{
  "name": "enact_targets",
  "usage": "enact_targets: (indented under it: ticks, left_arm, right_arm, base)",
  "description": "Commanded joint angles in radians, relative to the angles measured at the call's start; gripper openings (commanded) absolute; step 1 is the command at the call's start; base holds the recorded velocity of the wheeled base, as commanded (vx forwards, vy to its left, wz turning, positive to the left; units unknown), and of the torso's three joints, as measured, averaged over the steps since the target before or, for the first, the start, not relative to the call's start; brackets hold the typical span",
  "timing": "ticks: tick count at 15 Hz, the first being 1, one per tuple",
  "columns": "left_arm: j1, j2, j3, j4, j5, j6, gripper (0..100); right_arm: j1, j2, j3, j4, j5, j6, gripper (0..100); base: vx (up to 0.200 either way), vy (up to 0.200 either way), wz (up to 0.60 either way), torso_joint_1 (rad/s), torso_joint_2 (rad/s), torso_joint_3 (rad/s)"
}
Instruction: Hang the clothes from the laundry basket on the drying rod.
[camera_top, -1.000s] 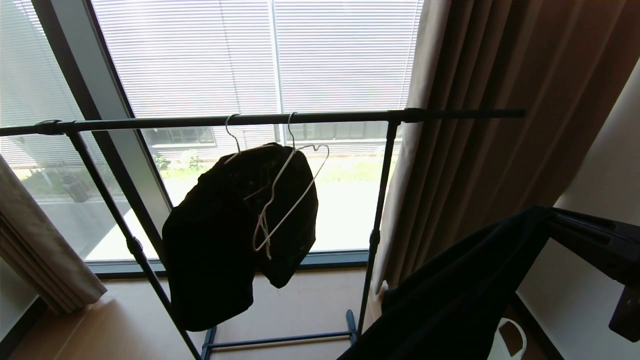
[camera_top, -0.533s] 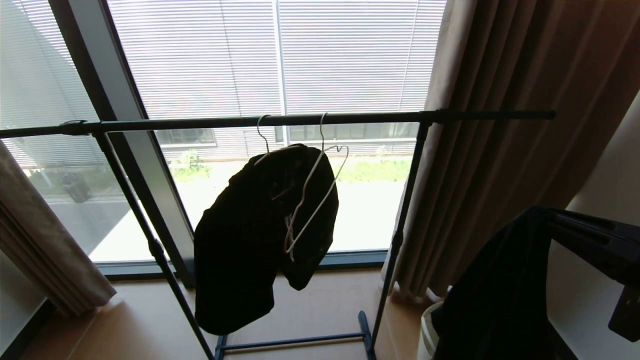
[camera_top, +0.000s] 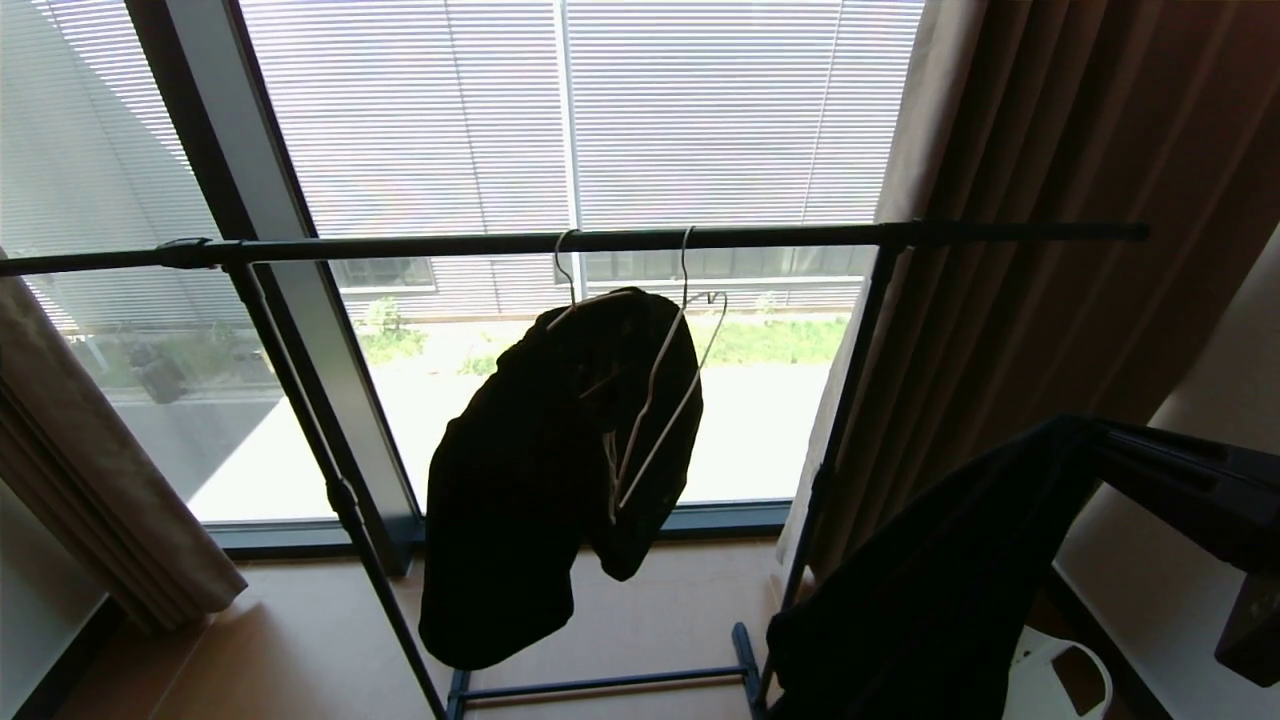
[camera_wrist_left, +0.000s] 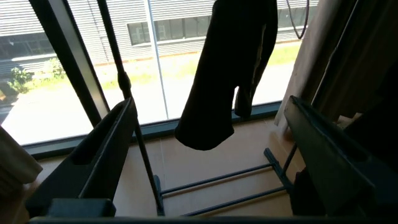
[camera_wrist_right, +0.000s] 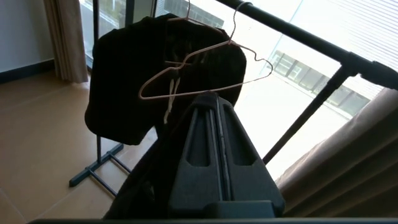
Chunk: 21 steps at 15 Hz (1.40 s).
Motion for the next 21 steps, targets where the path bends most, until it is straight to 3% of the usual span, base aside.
enact_targets:
  ticks: [1,5,9,10,13,14,16,17,18,19,21]
  left_arm:
    - [0.001,0.002,0.000,0.000,0.000,0.000,100]
    - [0.001,0.001,0.000,0.000,0.003,-0.014,100]
    - [0.004,0.005,-0.005,0.002,0.026,0.040,100]
    - [0.015,0.091,-0.126,0.006,0.025,0.060,100]
    - [0.009,0.424,-0.314,0.019,-0.009,0.020,100]
    - [-0.022,0.627,-0.382,0.014,-0.069,0.011,100]
    - [-0.108,0.841,-0.457,-0.020,-0.066,-0.031,100]
    - [-0.189,0.943,-0.497,-0.059,-0.046,-0.078,100]
    - [-0.346,1.097,-0.552,-0.116,0.059,-0.144,100]
    - [-0.442,1.185,-0.572,-0.156,0.123,-0.174,100]
    - [-0.568,1.325,-0.603,-0.267,0.140,-0.203,100]
  right_arm:
    - [0.000,-0.001,0.000,0.000,0.000,-0.001,0]
    - [0.000,0.021,0.009,0.000,-0.002,-0.001,0]
    - [0.026,0.087,0.017,0.000,-0.008,-0.003,0]
    - [0.034,0.127,-0.014,0.000,-0.046,-0.004,0]
    - [0.062,0.257,-0.172,0.009,-0.123,0.028,0]
    - [0.062,0.340,-0.250,0.010,-0.147,0.077,0]
    - [0.062,0.420,-0.315,0.000,-0.217,0.115,0]
    - [0.062,0.452,-0.344,0.000,-0.238,0.140,0]
    - [0.062,0.484,-0.384,0.003,-0.243,0.177,0]
    - [0.066,0.503,-0.410,0.007,-0.244,0.186,0]
    - [0.088,0.539,-0.463,0.009,-0.244,0.186,0]
  base:
    - [-0.200,0.000,0.00,0.002,0.00,0.007]
    - [-0.100,0.000,0.00,0.002,0.00,0.000]
    - [0.000,0.000,0.00,0.000,0.00,0.000]
    - [0.000,0.000,0.00,0.000,0.00,0.000]
    - [0.000,0.000,0.00,0.000,0.00,0.000]
    - [0.000,0.000,0.00,0.000,0.00,0.000]
    - [0.000,0.000,0.00,0.000,0.00,0.000]
    - [0.000,0.000,0.00,0.000,0.00,0.000]
    - [0.000,0.000,0.00,0.000,0.00,0.000]
    - [0.000,0.000,0.00,0.000,0.00,0.000]
    - [0.000,0.000,0.00,0.000,0.00,0.000]
